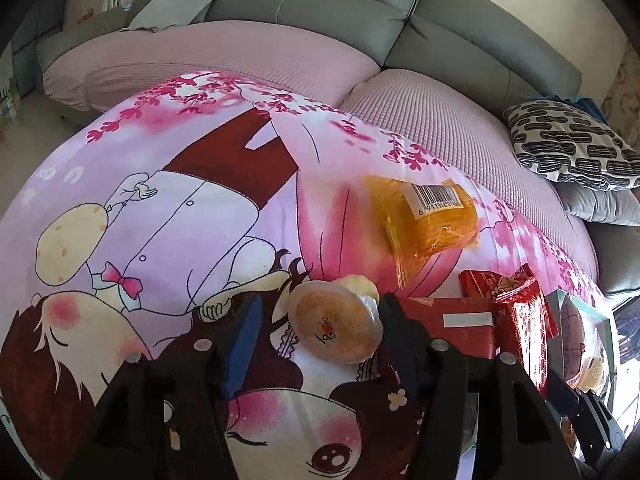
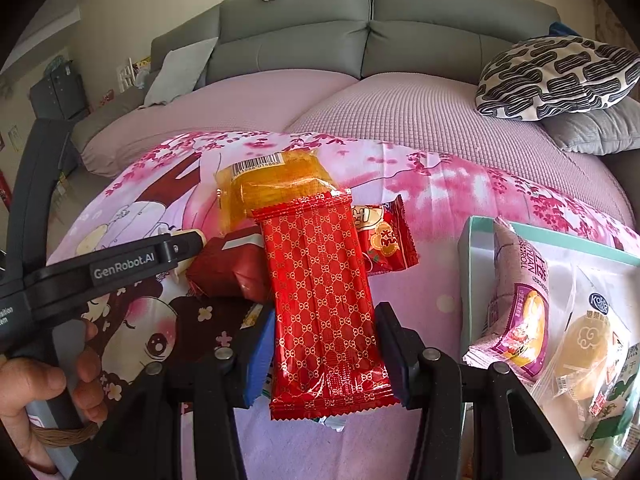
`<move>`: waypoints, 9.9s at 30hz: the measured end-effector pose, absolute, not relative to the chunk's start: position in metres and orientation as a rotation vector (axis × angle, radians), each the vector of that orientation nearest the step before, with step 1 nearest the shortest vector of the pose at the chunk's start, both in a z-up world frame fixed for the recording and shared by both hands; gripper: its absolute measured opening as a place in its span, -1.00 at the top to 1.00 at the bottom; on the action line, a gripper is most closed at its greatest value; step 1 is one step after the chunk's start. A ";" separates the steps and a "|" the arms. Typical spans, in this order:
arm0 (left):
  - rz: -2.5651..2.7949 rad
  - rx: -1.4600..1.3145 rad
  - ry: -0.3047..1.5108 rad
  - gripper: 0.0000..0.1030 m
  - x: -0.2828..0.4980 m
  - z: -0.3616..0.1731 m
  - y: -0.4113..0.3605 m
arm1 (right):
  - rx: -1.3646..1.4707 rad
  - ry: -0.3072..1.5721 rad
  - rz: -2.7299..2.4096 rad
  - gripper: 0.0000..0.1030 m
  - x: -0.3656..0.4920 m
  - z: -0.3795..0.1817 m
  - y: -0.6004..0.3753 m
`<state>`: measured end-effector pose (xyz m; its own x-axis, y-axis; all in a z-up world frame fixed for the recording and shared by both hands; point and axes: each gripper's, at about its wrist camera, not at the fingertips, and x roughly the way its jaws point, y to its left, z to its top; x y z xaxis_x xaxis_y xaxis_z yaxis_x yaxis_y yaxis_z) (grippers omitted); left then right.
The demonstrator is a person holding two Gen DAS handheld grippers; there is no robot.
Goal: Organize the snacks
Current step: 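Grasp the red patterned wafer packet with the right tool while the left tool grasps the round cake cup, then carry both items into the teal tray and open both tools to release them, then move both open tools back over the snack pile, then grasp the green-and-white packet with the right tool while the left tool grasps the red box, then carry both items into the teal tray and open both tools to release them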
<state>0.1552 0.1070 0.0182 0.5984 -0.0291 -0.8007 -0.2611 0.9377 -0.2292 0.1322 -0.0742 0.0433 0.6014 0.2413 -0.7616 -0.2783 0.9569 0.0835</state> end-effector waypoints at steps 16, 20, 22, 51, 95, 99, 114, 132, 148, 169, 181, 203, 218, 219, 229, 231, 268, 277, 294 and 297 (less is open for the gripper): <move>0.095 -0.315 0.909 0.09 0.156 0.020 0.096 | -0.023 0.887 0.298 0.00 0.132 0.042 -0.078; 0.091 -0.312 0.948 0.09 0.154 0.021 0.093 | -0.016 0.892 0.295 0.00 0.132 0.041 -0.080; 0.085 -0.303 0.961 0.09 0.153 0.022 0.090 | -0.013 0.895 0.292 0.00 0.132 0.041 -0.080; 0.051 -0.289 0.862 0.09 0.135 0.073 0.077 | 0.046 0.844 0.280 0.08 0.124 0.068 -0.098; -0.404 -0.010 0.965 0.09 0.196 0.107 -0.223 | 0.308 0.833 -0.250 0.08 0.101 0.079 -0.357; -0.384 0.010 1.007 0.09 0.208 0.090 -0.233 | 0.313 0.854 -0.247 0.08 0.104 0.069 -0.357; -0.340 0.015 1.131 0.08 0.220 0.051 -0.238 | 0.271 0.882 -0.268 0.05 0.111 0.060 -0.353; -0.271 -0.031 1.028 -0.29 0.192 0.090 -0.191 | 0.206 0.895 -0.292 -0.31 0.110 0.067 -0.347; -0.125 -0.097 0.935 -0.84 0.161 0.092 -0.112 | 0.180 0.860 -0.338 -1.00 0.093 0.086 -0.345; 0.099 -0.147 0.779 -0.98 0.115 0.086 -0.009 | 0.158 0.783 -0.143 -1.00 0.093 0.106 -0.259; 0.236 -0.169 0.780 -0.98 0.108 0.083 0.046 | 0.108 0.776 -0.039 -1.00 0.096 0.100 -0.193; 0.311 -0.285 0.869 -0.98 0.109 0.053 0.114 | -0.037 0.870 0.129 -1.00 0.105 0.075 -0.080; 0.275 -0.341 0.936 -0.98 0.117 0.028 0.121 | -0.070 0.946 0.159 -1.00 0.119 0.043 -0.049; 0.274 -0.337 0.938 -0.98 0.117 0.029 0.120 | -0.070 0.953 0.158 -1.00 0.120 0.040 -0.048; 0.243 -0.339 0.974 -0.98 0.124 0.027 0.112 | -0.042 0.978 0.122 -0.89 0.126 0.033 -0.060; 0.230 -0.341 0.968 -0.98 0.125 0.030 0.109 | -0.038 0.981 0.119 -0.82 0.126 0.034 -0.063; 0.068 -0.340 1.060 -0.45 0.183 0.019 0.051 | 0.013 1.012 0.163 -0.30 0.125 0.039 -0.086; 0.108 -0.355 1.076 -0.40 0.162 0.021 0.071 | 0.021 1.017 0.167 -0.26 0.124 0.040 -0.087; 0.148 -0.363 1.058 -0.36 0.124 0.034 0.076 | 0.066 0.955 0.194 -0.15 0.101 0.071 -0.098; 0.136 -0.354 1.040 -0.36 0.122 0.042 0.071 | 0.071 0.946 0.189 -0.15 0.096 0.077 -0.102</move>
